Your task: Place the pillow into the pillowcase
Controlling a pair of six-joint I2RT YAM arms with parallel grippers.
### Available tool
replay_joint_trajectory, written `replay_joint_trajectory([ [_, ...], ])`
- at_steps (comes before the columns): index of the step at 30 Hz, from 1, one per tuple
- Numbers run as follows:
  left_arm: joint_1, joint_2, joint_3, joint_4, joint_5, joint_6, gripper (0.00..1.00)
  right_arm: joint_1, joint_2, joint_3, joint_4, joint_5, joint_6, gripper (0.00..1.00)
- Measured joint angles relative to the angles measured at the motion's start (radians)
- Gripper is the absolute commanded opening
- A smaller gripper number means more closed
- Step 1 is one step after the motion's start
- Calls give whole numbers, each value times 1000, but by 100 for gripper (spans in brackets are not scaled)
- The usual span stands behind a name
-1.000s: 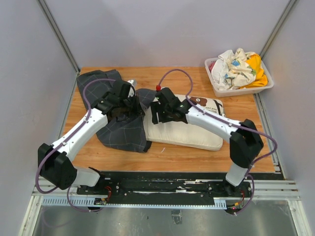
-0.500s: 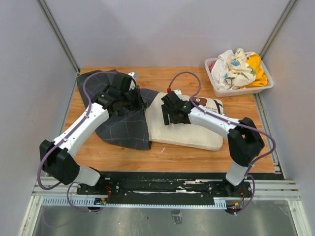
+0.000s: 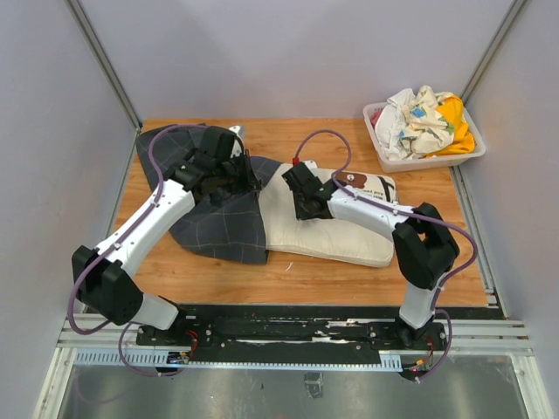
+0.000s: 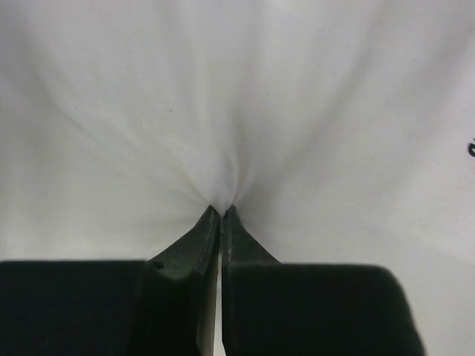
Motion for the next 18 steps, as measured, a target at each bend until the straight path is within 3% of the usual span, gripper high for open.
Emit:
replay_joint_trajectory([
  [8,0,26,0,7,14,-4,0,2,-216,-80,37,-85,-2,0],
  [13,0,42,4,9,35,-15,0,12,-253,-42,77,-166,-5,1],
  [14,0,42,5,9,38,-18,0,14,-241,-19,81,-176,-6,9],
  [17,0,42,7,12,43,-22,0,15,-200,31,77,-187,-4,54],
  [18,0,42,7,12,43,-23,0,15,-187,42,72,-181,-4,61],
])
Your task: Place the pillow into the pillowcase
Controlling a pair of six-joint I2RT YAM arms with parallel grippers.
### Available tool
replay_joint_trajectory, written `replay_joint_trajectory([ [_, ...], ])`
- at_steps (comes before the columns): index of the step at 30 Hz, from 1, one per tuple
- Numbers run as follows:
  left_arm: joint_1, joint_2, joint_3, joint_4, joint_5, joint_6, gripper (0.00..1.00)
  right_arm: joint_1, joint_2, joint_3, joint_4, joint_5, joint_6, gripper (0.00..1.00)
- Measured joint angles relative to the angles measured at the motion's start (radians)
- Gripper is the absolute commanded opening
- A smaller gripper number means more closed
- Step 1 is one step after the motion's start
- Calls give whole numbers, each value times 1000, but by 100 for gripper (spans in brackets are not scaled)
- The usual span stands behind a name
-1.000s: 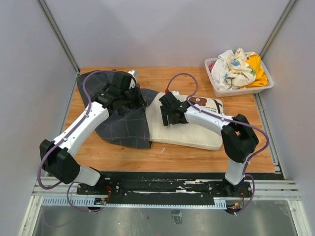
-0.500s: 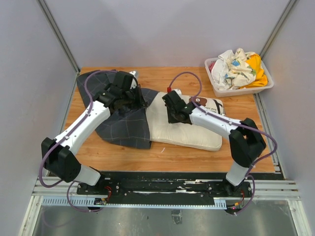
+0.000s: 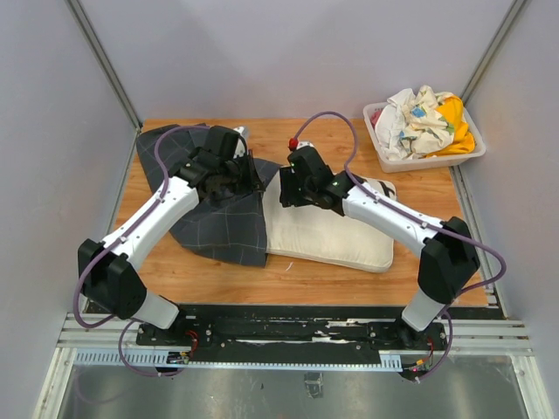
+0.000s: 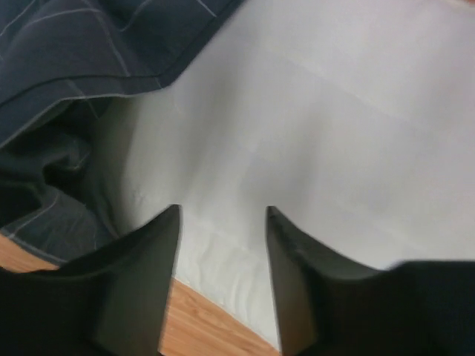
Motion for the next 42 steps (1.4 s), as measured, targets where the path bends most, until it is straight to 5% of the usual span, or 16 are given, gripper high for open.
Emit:
replay_joint_trajectory([
  [7,0,-12,-16,5,-2,0,0,-27,-58,-95,-77,86,18,74],
  [16,0,-21,-48,21,-1,2,0,-241,-488,-369,-151,202,40,93],
  [21,0,-21,-48,25,-1,10,0,-381,-574,-440,-150,161,26,98],
  [31,0,-21,-48,25,-3,16,0,-226,-362,-329,-111,-8,-63,98],
  [42,0,-21,-50,25,-13,15,0,-169,123,-31,-92,-108,-75,98],
])
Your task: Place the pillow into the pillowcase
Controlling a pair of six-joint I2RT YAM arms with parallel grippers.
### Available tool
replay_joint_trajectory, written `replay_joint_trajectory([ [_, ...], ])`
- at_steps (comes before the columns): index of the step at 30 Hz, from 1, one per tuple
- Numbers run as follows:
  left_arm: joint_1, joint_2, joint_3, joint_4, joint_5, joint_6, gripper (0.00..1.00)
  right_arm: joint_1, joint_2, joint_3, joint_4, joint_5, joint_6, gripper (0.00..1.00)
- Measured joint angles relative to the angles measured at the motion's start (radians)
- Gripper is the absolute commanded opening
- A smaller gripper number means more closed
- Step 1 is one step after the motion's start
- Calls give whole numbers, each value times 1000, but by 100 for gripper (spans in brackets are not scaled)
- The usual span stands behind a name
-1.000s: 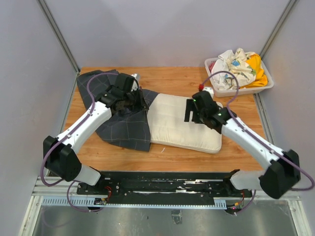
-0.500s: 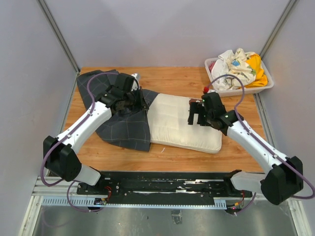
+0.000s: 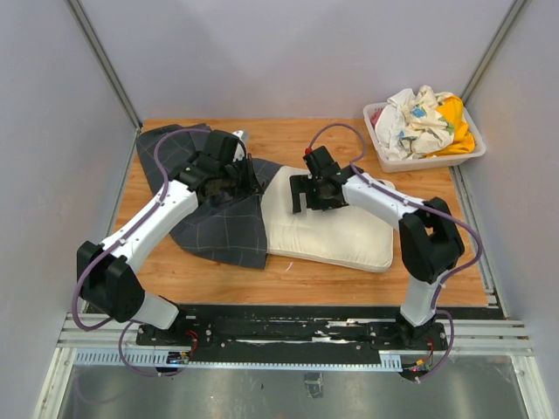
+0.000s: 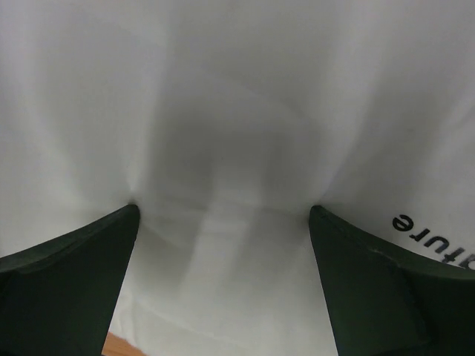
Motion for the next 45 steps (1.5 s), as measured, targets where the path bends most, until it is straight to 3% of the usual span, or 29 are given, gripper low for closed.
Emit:
replay_joint_trajectory([
  [10,0,0,-4,-1,-8,4,0,26,166,73,30,-24,2,99],
  [11,0,0,-5,-1,-9,4,0,29,182,81,37,-24,2,95],
  [12,0,0,-5,-1,-10,5,0,32,194,86,43,-24,2,89],
  [18,0,0,-5,-1,-14,5,0,53,224,92,93,-19,7,24],
  [22,0,0,-5,-1,-14,4,0,55,216,84,126,-28,11,1],
  [30,0,0,-5,-2,-14,5,0,58,94,5,147,-19,9,1],
  [38,0,2,55,-31,-14,11,0,86,-143,-29,-36,-56,-5,1],
  [45,0,39,146,-23,23,2,0,100,-270,-27,-38,-85,-5,1],
])
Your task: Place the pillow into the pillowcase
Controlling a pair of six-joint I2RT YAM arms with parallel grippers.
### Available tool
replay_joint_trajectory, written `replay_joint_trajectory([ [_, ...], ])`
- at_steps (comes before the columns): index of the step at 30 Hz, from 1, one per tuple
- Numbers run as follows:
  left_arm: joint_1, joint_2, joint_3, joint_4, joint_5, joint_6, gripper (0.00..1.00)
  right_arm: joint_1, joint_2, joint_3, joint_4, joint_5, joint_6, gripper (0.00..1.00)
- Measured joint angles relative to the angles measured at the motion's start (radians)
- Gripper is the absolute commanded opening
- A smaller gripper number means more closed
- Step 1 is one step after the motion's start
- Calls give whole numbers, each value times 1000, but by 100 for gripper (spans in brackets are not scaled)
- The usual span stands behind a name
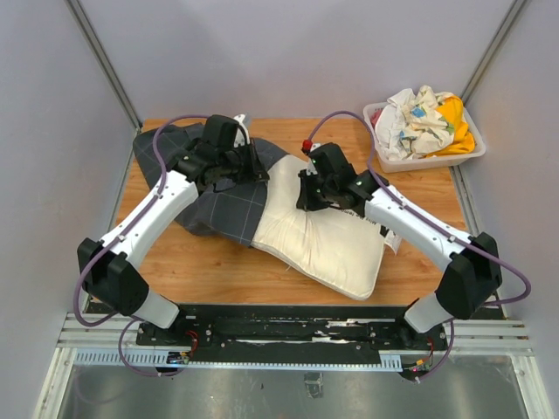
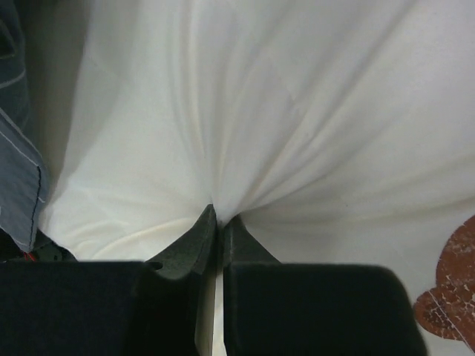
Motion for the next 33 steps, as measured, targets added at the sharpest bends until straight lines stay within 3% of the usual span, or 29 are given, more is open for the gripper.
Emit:
replay_joint_trajectory([
  [13,-81,-11,-31,23,97,-76,0,12,290,153,-16,80,26,1],
  [27,-103,-88,-316,131,116,-129,0,-24,308,220,-36,71,89,1],
  [28,-104,-84,-322,135,112,-128,3,-26,308,220,-36,69,90,1],
  [33,-105,-47,-326,162,108,-129,36,-26,308,217,-34,66,93,1],
])
